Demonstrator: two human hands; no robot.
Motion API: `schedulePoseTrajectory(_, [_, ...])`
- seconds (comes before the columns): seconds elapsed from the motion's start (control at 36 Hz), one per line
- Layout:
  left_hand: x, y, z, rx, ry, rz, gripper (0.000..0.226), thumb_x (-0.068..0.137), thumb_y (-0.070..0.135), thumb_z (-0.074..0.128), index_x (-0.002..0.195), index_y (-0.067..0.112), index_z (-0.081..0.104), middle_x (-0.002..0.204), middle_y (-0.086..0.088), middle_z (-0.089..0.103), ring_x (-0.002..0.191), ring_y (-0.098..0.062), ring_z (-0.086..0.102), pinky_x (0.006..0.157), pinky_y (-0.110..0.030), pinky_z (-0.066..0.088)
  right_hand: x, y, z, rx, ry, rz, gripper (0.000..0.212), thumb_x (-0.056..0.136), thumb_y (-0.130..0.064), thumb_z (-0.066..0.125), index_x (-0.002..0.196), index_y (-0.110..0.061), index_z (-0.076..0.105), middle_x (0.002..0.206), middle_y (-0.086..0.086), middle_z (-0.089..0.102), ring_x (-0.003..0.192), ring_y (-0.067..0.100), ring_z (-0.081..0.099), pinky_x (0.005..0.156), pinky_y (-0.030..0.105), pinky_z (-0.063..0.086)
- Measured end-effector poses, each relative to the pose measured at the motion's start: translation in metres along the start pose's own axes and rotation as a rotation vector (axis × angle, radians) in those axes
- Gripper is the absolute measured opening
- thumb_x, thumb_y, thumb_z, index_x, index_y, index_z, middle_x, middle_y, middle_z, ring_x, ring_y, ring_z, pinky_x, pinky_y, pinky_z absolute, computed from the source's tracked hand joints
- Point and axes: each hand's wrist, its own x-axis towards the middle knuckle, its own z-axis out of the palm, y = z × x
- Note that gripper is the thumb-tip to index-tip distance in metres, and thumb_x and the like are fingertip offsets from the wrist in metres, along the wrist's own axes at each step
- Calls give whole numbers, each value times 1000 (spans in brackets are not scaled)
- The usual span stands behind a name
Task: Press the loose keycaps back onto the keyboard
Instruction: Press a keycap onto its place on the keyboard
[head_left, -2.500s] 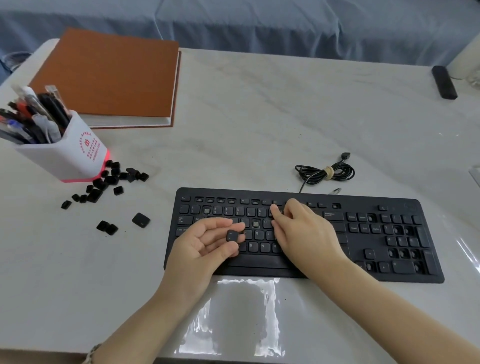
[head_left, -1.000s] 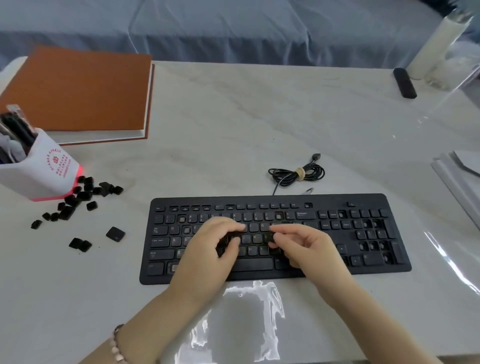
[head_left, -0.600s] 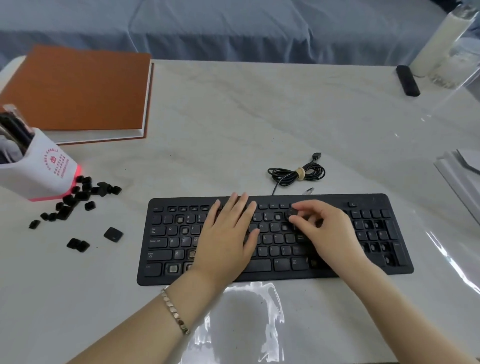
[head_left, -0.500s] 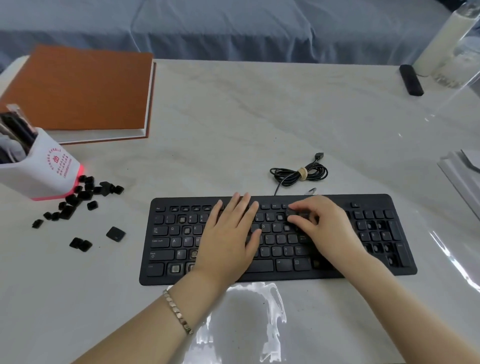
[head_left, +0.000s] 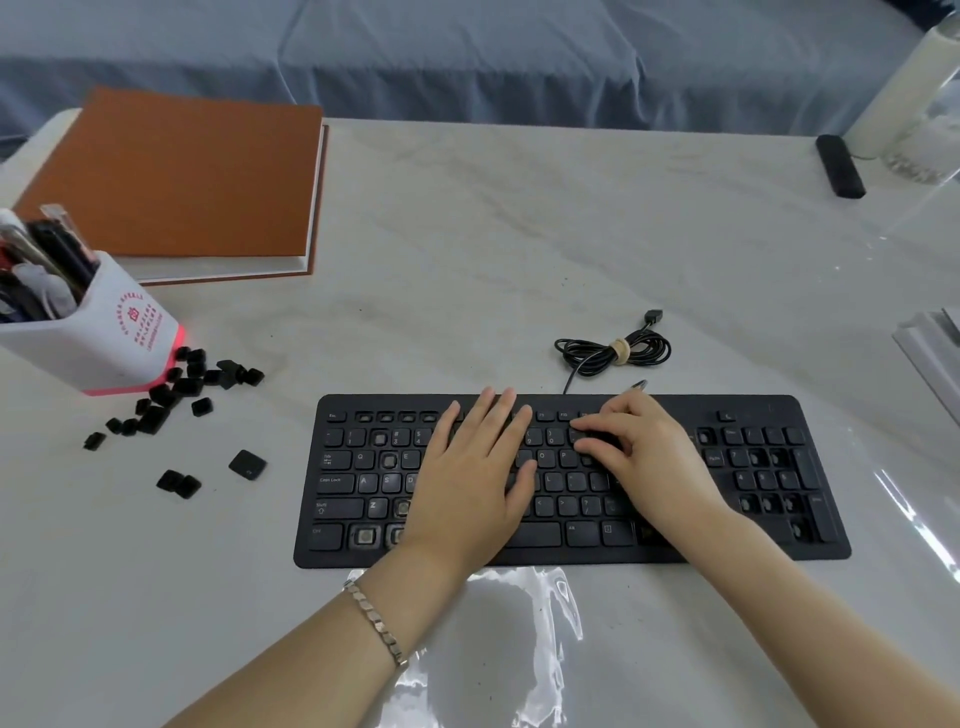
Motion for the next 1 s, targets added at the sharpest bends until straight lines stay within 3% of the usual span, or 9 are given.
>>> schedulePoseTrajectory(0.08, [0,0,1,-1,15,4,47,89,34,40,125,11,61,135,-7,56,128,-22,49,107,-41,26,-1,-1,0,-13,20,-5,20,82,-22,69,102,-22,73,86,-12,46,71,-1,45,71,20,38])
schedulePoseTrajectory(0.19, [0,0,2,3,22,8,47,89,33,40,124,10,62,134,-6,56,128,-22,49,108,-41,26,-10,-8,2,-251,76,-146,13,73,-13,78,85,-17,74,73,-1,49,53,14,44,46,16,32])
schedulePoseTrajectory(0.28, [0,0,2,9,18,12,47,89,34,40,124,10,61,134,-6,56,128,-22,49,108,-41,26,-16,-10,3,-390,82,-214,22,68,-11,81,88,-14,73,67,4,47,46,19,44,38,19,28])
schedulePoseTrajectory(0.36, [0,0,2,14,17,14,47,89,34,39,124,10,61,135,-7,56,128,-23,49,107,-41,26,-18,-12,0,-451,113,-258,18,81,-22,64,93,-13,74,67,4,47,46,17,44,39,17,24])
schedulePoseTrajectory(0.44, [0,0,2,17,22,17,47,89,33,39,124,10,61,135,-7,56,128,-23,49,106,-42,27,-20,-17,0,-462,96,-252,39,82,-31,41,94,-13,74,67,3,47,45,15,43,39,17,22])
schedulePoseTrajectory(0.78, [-1,1,2,15,31,17,47,89,32,41,123,9,62,134,-8,56,127,-23,50,105,-42,29,-26,-8,7,-446,112,-219,38,82,-28,43,101,-14,72,68,2,47,54,20,50,40,22,32])
schedulePoseTrajectory(0.86, [-1,1,1,11,33,19,46,89,32,41,123,9,62,134,-8,56,127,-23,51,104,-43,30,-27,-10,1,-316,-26,-74,38,87,-11,51,124,-17,60,82,-3,42,79,19,50,64,25,42])
schedulePoseTrajectory(0.92, [-1,0,1,14,29,19,47,89,32,41,123,9,62,134,-7,56,127,-23,50,104,-43,30,-27,-14,-6,-71,-164,93,47,89,-2,45,134,-16,48,88,-6,39,91,12,42,82,17,34])
schedulePoseTrajectory(1.0, [0,0,0,18,22,19,47,88,32,41,123,9,63,134,-7,57,127,-23,51,104,-43,29,-27,-16,-15,363,-60,396,44,87,7,37,111,-21,61,76,-7,44,61,8,40,55,14,35])
